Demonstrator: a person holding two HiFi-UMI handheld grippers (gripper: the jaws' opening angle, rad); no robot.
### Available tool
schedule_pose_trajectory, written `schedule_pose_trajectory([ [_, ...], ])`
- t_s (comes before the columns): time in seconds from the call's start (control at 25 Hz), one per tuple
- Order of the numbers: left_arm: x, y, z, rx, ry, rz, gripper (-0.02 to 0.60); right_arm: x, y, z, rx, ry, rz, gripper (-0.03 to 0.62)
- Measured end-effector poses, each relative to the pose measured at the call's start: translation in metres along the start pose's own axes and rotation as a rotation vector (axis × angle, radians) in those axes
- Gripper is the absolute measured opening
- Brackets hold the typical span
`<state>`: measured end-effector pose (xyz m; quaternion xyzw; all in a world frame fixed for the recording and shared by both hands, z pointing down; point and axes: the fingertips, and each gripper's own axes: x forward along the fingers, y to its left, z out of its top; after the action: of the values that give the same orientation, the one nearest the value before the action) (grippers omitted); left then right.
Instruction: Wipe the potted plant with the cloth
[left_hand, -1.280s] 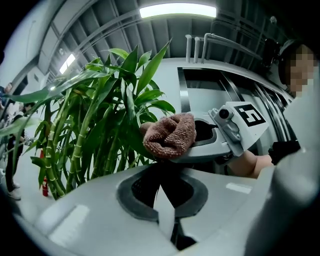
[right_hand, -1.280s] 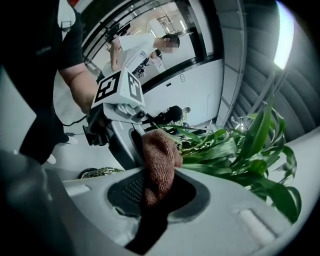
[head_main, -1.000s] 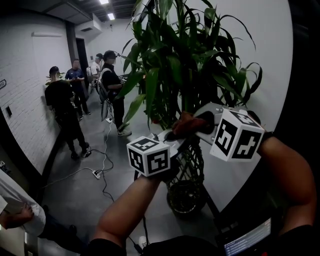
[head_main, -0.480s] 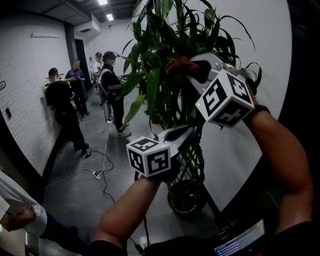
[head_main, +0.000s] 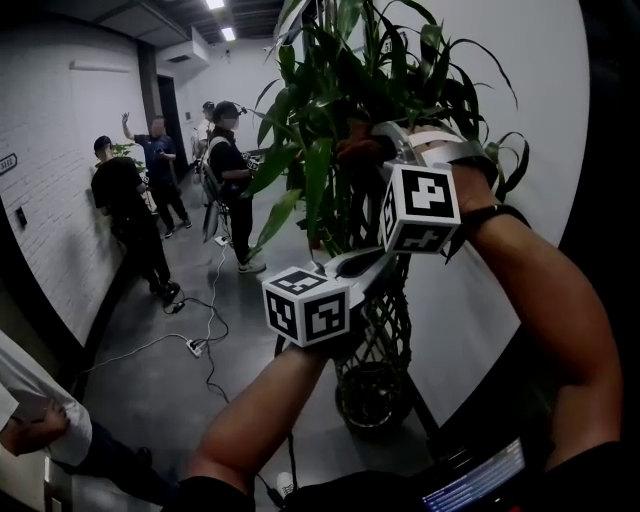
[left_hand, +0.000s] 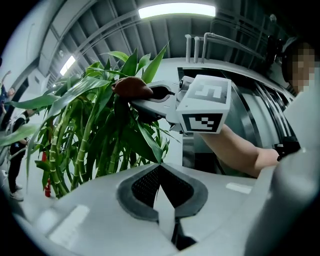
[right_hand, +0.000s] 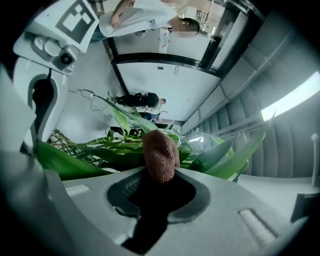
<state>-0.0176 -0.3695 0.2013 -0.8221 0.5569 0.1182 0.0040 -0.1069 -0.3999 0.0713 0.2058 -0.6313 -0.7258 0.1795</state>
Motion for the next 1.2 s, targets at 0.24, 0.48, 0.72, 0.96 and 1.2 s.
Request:
schedule_pose_trajectory([
  [0.24,0.000,0.003,-0.002,-0.005,0.003,0.007,0.017,-0.019,0.031,0.005,-0.043,-0.028,0.085,0.064],
  [0.48,0.003,0.008,-0.004,-0.004,0.005,0.023,0.017,-0.042,0.061,0.005,0.056,-0.082,0.213,0.064],
  [0.72,0.003,0.008,-0.009,-0.004,0.009,0.035,0.017,-0.065,0.088,0.006,0.224,-0.161,0.362,0.063],
  [0.96,0.004,0.000,-0.012,0.016,0.006,0.041,0.018,-0.092,0.103,0.013,0.395,-0.267,0.495,0.064],
  [1.2,-0.002,-0.005,-0.015,0.011,0.010,0.074,0.019,-0.115,0.116,0.022,0.505,-0.332,0.552,0.064],
])
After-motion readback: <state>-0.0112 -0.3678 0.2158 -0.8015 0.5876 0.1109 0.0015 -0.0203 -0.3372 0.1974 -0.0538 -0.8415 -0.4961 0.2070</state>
